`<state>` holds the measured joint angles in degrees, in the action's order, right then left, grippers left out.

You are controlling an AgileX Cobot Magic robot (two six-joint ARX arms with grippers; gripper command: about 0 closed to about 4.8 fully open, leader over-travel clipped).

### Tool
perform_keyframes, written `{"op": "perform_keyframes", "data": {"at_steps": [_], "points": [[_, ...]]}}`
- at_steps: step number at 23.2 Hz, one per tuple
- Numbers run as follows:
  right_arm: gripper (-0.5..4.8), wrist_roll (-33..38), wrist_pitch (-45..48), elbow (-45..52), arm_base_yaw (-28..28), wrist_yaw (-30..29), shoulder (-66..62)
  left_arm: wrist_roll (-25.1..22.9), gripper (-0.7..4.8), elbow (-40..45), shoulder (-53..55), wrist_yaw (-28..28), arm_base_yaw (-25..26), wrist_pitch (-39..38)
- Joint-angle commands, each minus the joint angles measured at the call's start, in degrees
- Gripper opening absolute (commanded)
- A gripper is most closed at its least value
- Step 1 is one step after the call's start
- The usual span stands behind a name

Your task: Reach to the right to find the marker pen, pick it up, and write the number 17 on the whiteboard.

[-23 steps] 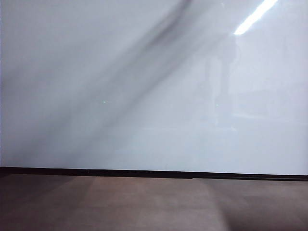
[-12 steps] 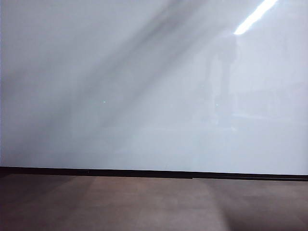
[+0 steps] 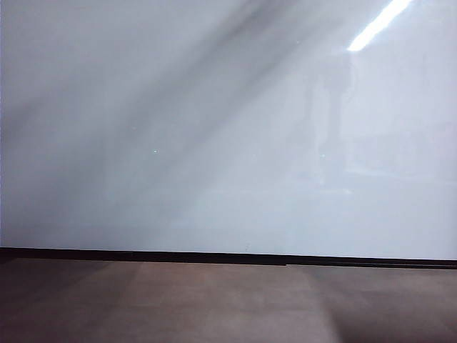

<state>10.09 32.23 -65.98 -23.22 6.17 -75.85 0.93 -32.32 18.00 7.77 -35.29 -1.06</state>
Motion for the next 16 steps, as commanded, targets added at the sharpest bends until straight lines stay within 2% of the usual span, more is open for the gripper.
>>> {"op": "perform_keyframes", "data": {"at_steps": [1, 16], "points": [[-0.06, -0.2, -0.5, -2.1, 0.7, -1.0, -1.3, -0.2, -0.05, -0.2, 0.1, 0.2, 0.0, 0.7], [-0.06, 0.2, -1.1, -3.4, 0.7, -0.7, -4.1, -0.2, -0.05, -0.2, 0.1, 0.2, 0.0, 0.7]]}}
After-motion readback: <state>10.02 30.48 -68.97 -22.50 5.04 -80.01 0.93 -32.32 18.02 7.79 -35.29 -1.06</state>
